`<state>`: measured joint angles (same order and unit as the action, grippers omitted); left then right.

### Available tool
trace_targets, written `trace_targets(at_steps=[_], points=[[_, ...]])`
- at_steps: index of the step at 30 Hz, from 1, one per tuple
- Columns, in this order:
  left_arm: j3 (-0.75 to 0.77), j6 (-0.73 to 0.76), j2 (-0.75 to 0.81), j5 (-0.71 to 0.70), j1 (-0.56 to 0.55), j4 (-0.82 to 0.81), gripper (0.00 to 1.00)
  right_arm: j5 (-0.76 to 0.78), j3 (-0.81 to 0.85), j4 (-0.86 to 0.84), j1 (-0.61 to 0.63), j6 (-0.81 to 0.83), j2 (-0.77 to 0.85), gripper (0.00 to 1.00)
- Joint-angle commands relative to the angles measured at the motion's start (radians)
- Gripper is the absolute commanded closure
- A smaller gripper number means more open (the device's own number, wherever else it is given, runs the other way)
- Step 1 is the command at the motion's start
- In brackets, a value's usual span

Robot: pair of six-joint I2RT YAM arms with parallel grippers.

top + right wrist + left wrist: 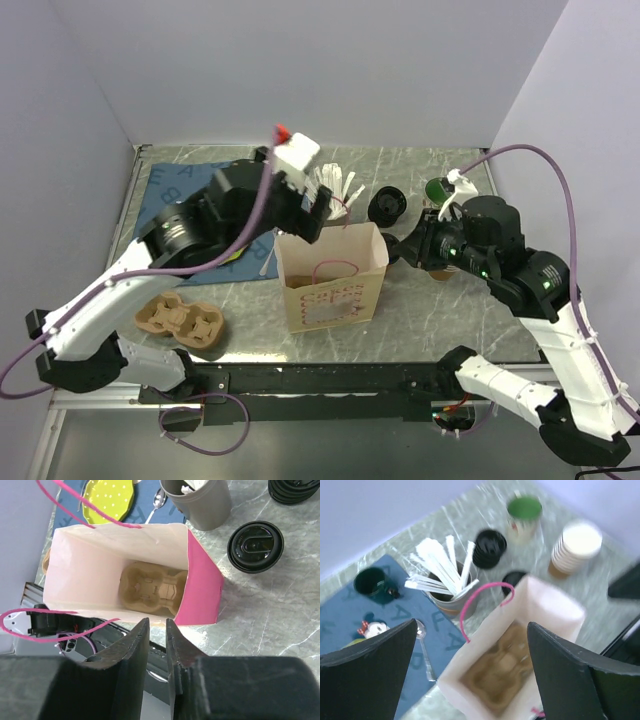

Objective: Pack the takeout coffee

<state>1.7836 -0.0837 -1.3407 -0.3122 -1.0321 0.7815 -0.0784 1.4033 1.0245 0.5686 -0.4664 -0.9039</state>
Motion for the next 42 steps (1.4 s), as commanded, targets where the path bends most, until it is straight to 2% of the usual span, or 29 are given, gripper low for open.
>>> trace_targets(at_steps=[1,7,12,14,15,20,23,28,31,34,38,42], points=[[0.031,-0.284,0.052,-0.187,-0.002,0.005,0.03,0.012,0.036,0.019,-0.006,0.015,0.037,0.71],[-0.052,-0.427,0.152,-0.246,-0.002,0.042,0.03,-0.012,-0.01,0.026,-0.004,0.003,0.06,0.69],[-0.058,-0.672,0.169,-0.381,0.001,0.247,0.01,-0.003,0.009,0.037,-0.004,-0.003,0.05,0.68],[-0.062,-0.825,0.173,-0.428,0.007,0.321,0.06,0.023,0.046,0.065,-0.004,-0.017,0.036,0.68],[-0.058,-0.867,0.169,-0.429,0.009,0.397,0.08,0.029,0.059,0.077,-0.004,-0.018,0.022,0.68],[-0.092,-0.997,0.149,-0.416,0.01,0.525,0.08,0.065,0.086,0.141,-0.003,-0.047,-0.012,0.68],[-0.09,-1.037,0.13,-0.401,0.01,0.59,0.07,0.069,0.117,0.148,-0.003,-0.057,-0.038,0.67],[-0.124,-1.102,0.182,-0.355,0.012,0.575,0.1,0.077,0.114,0.103,-0.003,-0.031,-0.056,0.67],[-0.133,-1.114,0.207,-0.358,0.01,0.546,0.11,0.107,0.167,0.112,-0.003,-0.005,-0.098,0.67],[-0.18,-0.998,0.245,-0.352,0.012,0.446,0.09,0.198,0.215,0.117,-0.006,-0.005,-0.141,0.67],[-0.223,-0.937,0.307,-0.335,0.012,0.36,0.03,0.333,0.315,0.144,-0.019,0.026,-0.255,0.66],[-0.302,-0.87,0.385,-0.281,0.012,0.231,0.01,0.313,0.329,0.092,-0.113,0.084,-0.328,0.64]])
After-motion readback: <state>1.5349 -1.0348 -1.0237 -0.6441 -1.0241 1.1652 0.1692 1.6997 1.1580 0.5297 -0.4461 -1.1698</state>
